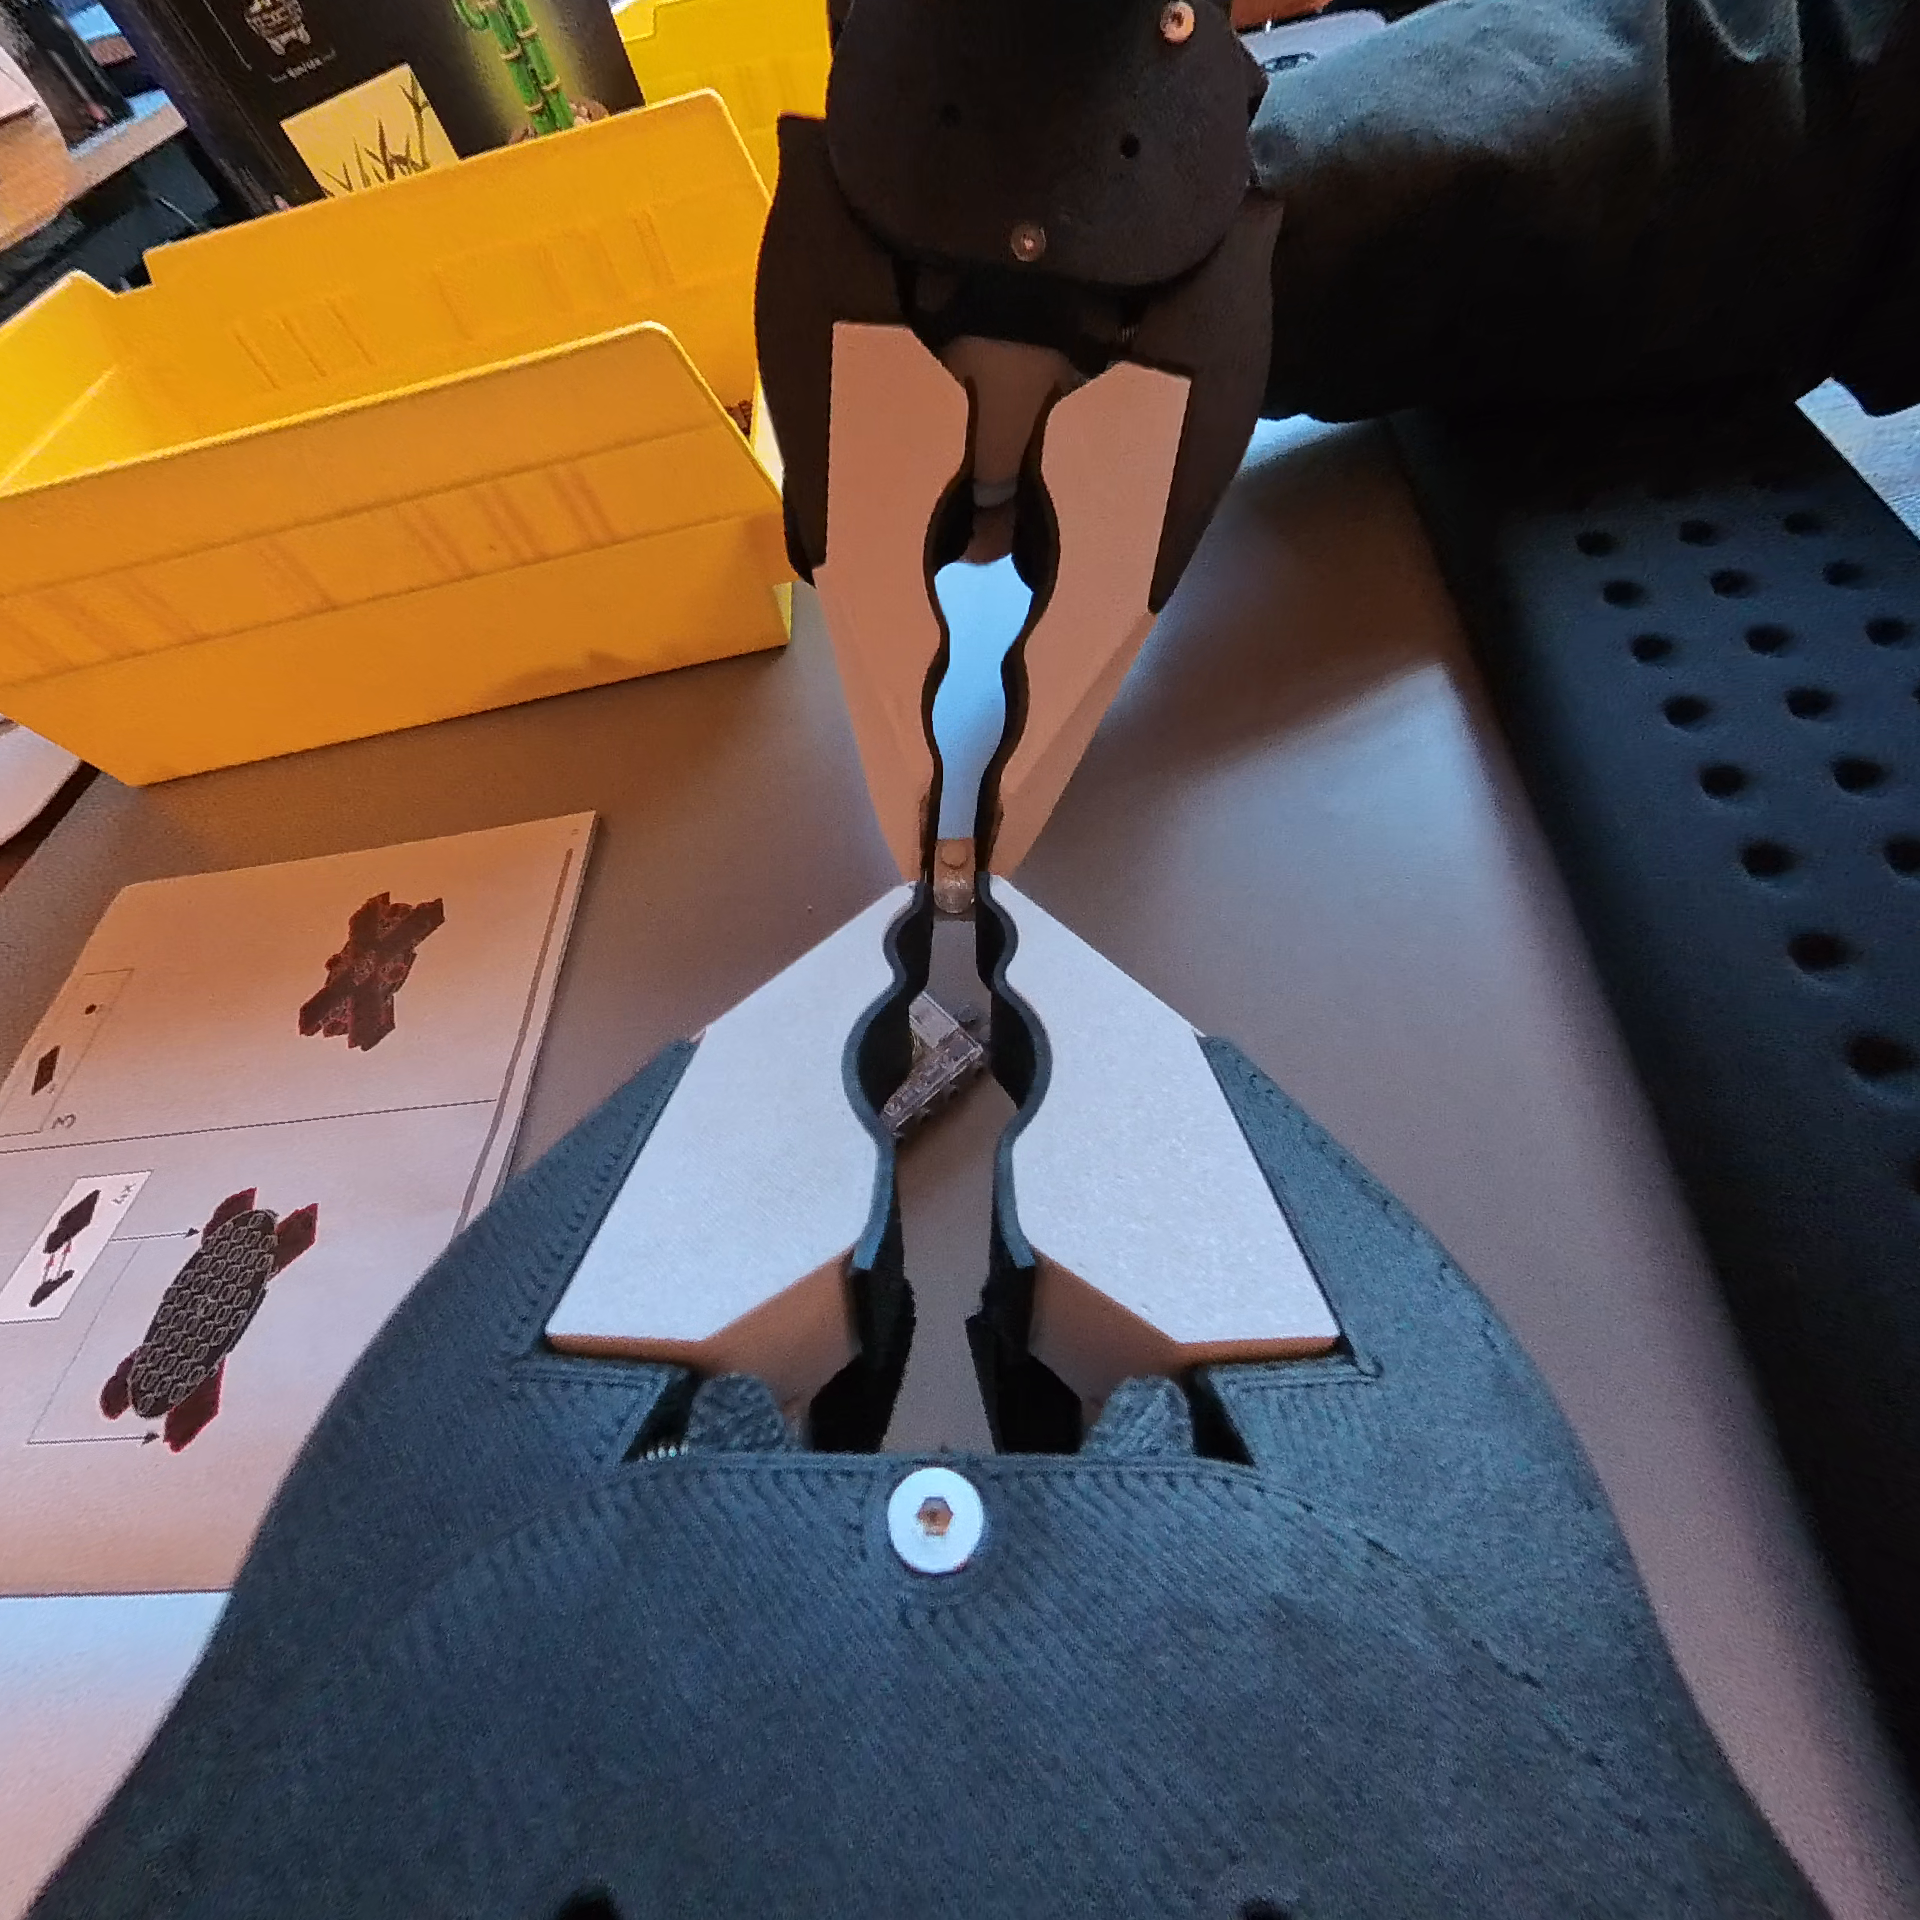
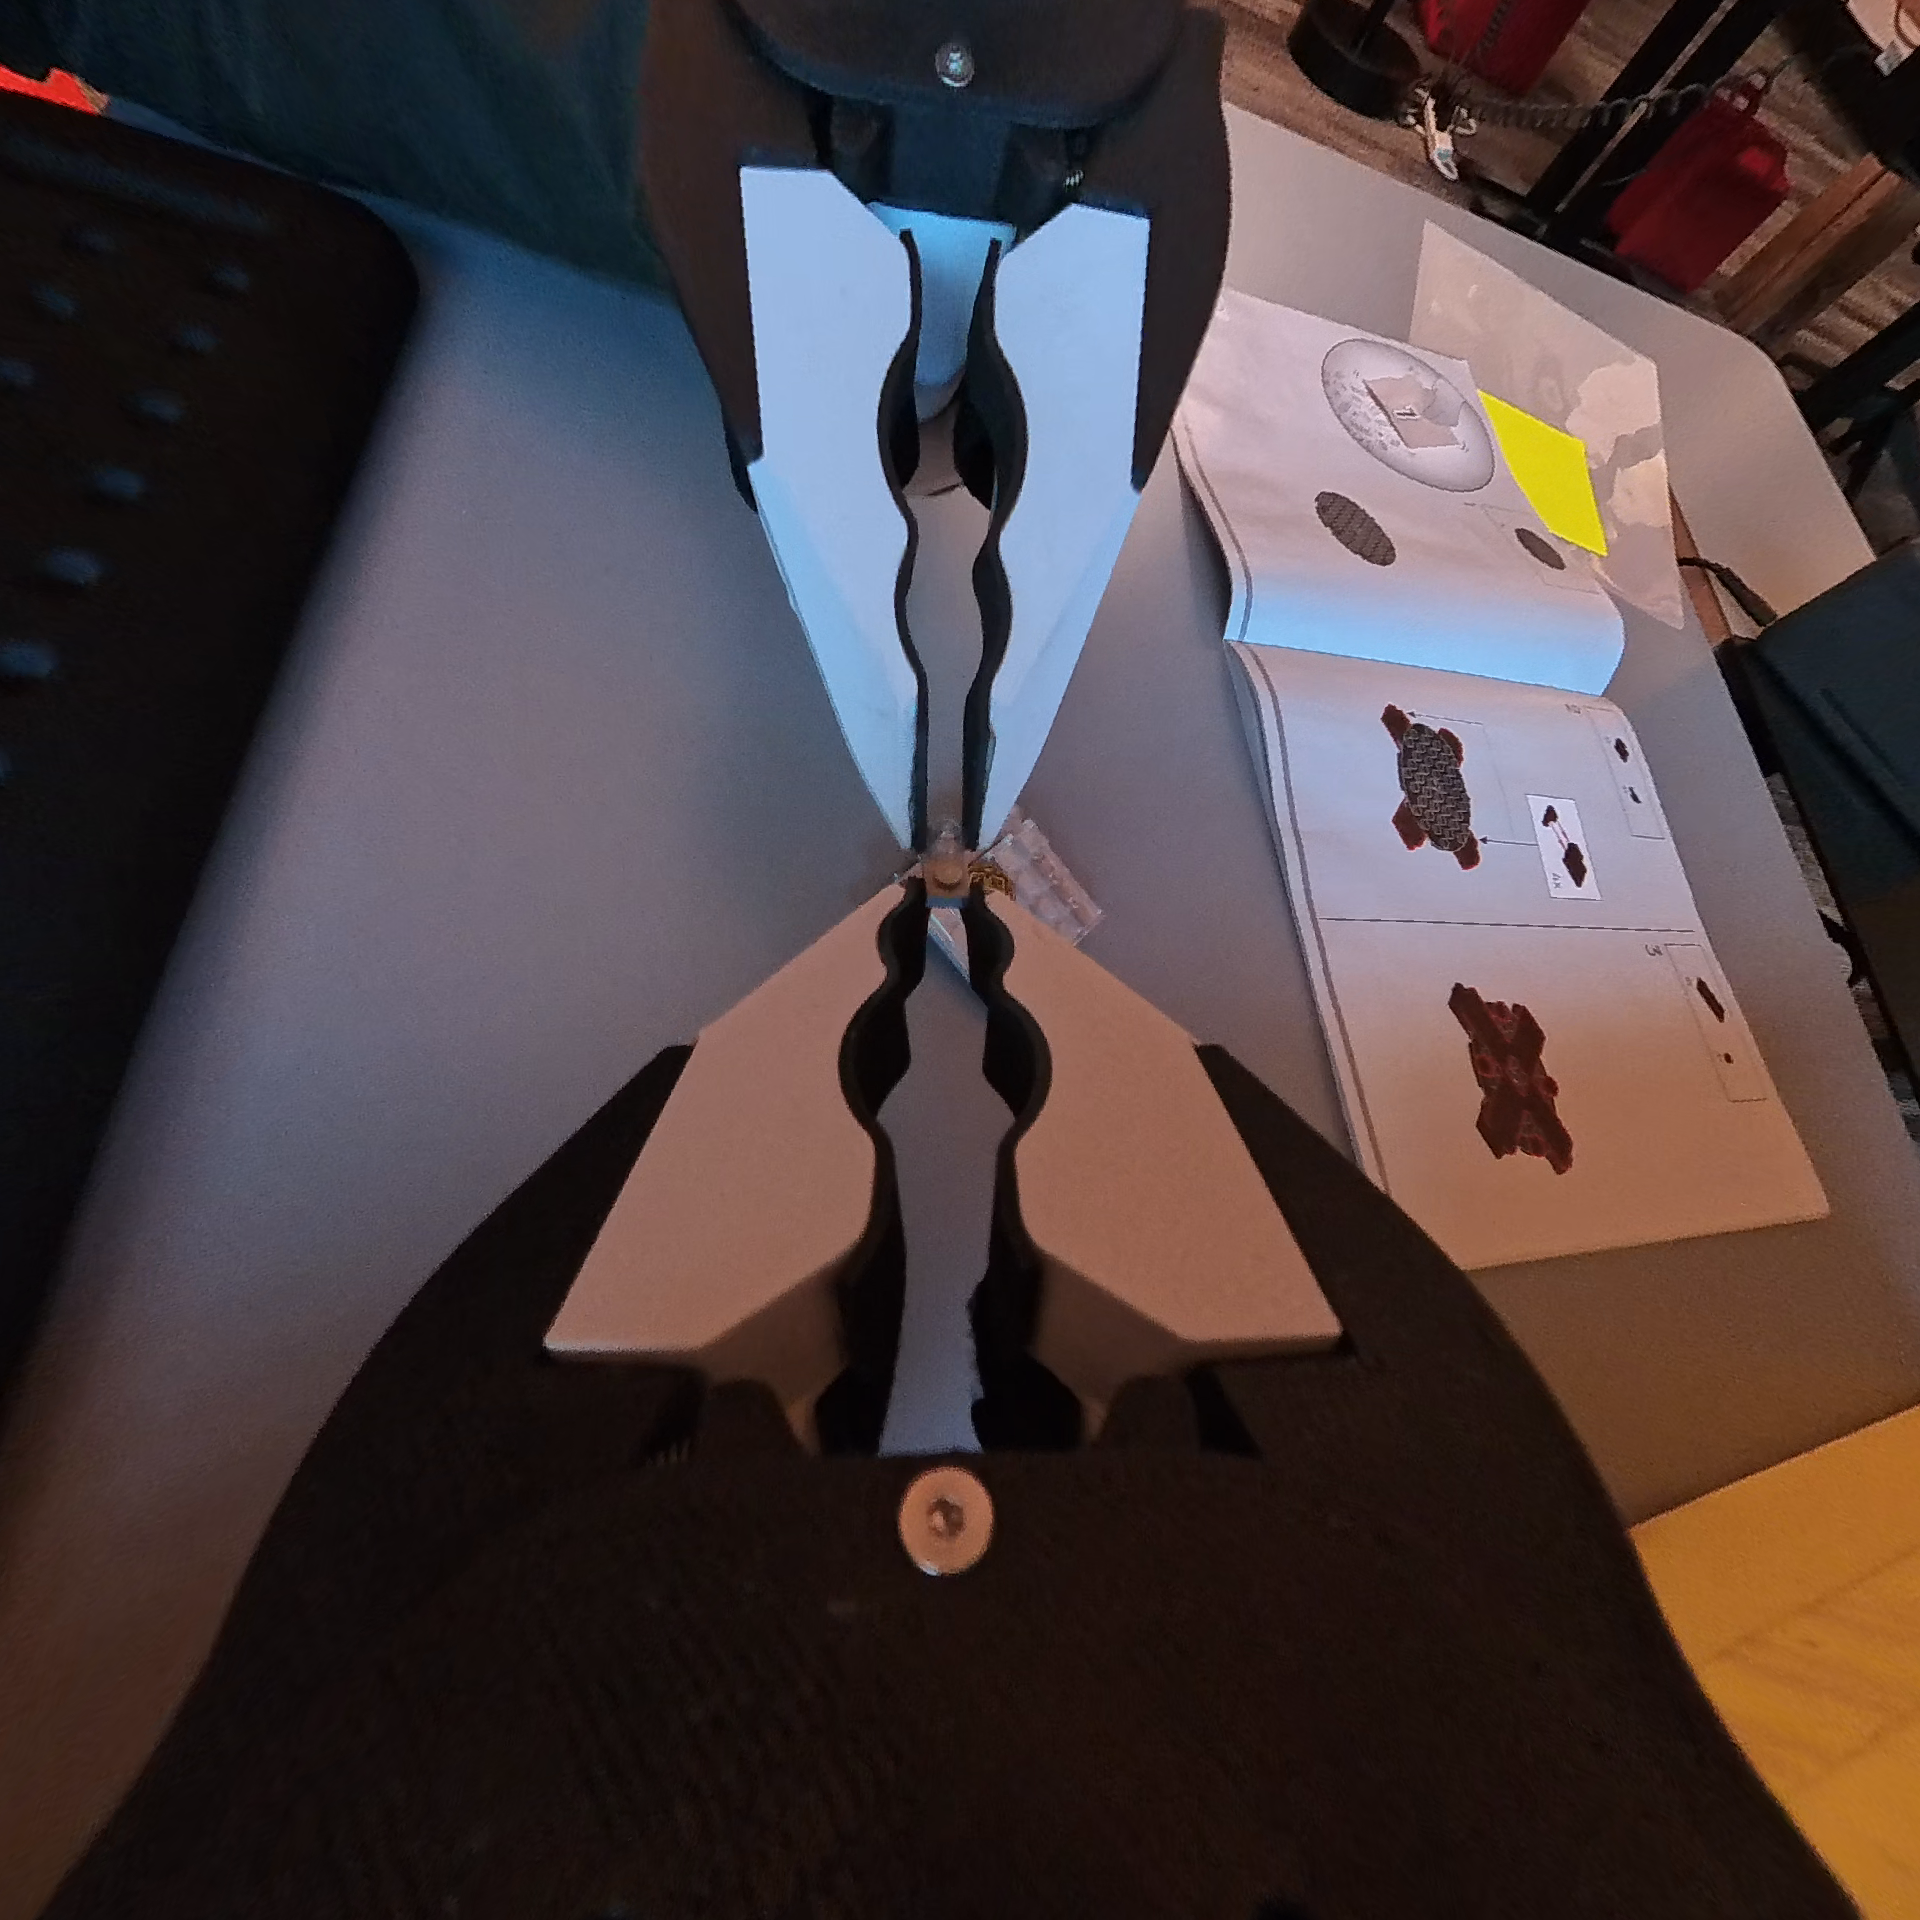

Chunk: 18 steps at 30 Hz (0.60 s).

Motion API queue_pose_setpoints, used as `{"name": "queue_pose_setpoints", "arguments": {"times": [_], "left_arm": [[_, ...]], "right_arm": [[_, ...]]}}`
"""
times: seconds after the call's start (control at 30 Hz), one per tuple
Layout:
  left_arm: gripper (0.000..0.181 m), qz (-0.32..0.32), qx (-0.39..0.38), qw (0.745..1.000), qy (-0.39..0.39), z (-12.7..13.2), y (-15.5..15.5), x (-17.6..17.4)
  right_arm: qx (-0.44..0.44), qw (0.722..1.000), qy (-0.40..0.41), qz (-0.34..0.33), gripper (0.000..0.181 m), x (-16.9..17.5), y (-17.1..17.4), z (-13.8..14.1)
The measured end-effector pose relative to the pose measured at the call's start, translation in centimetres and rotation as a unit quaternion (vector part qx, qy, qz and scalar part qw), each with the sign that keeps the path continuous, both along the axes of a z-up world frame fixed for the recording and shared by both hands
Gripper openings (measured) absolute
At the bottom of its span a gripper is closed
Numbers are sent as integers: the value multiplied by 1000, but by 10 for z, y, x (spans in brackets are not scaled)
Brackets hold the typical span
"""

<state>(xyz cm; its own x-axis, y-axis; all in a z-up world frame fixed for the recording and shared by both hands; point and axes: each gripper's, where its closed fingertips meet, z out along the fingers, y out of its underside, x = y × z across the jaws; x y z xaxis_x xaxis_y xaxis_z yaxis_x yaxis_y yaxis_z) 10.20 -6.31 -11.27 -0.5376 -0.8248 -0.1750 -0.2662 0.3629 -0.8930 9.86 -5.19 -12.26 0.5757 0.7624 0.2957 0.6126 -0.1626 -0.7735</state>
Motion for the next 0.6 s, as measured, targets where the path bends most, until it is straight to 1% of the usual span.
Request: {"name": "queue_pose_setpoints", "arguments": {"times": [0.1, 0.3, 0.37, 0.5, 0.57, 0.6], "left_arm": [[6, 2, 11, 1000, 4, -2, 0, 0], [6, 3, 6, 1000, 3, 0, 1, 0], [6, 1, 10, 1000, 3, 0, 0, 0], [6, -4, 6, 1000, 11, -1, -2, -2], [6, -7, -17, 1000, 22, 2, -2, -2], [6, -11, -45, 998, 31, 6, -2, -3]], "right_arm": [[1, 1000, -4, 0, 7, 0, 0, -2], [5, 1000, 19, 0, 10, -3, 1, 3], [0, 1000, 21, 0, 7, -3, 1, 2], [-1, 1000, 10, 7, 7, -3, -1, 2], [14, 1000, -4, 11, 6, -4, -1, 5], [26, 1000, -7, 15, 6, -4, -2, 8]]}}
